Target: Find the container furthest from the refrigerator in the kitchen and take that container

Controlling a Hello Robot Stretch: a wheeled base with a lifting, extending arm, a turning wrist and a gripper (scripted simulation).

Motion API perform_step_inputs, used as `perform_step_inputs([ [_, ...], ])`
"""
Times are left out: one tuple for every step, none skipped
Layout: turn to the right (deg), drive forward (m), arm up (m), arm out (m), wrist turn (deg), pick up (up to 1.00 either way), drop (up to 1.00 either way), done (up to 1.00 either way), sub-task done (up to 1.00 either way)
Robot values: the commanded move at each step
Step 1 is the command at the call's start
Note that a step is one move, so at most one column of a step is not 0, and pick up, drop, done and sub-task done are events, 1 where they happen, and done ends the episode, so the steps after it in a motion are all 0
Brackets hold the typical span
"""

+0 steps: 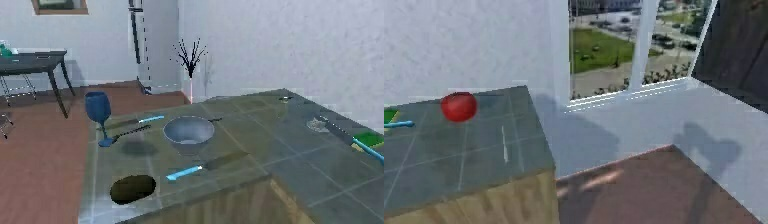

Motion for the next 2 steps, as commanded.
perform_step_inputs([
  [-45.0, 0.0, 0.0, 0.0, 0.0, 0.0, 0.0, 0.0, 0.0],
  [-39.0, 0.0, 0.0, 0.0, 0.0, 0.0, 0.0, 0.0, 0.0],
])
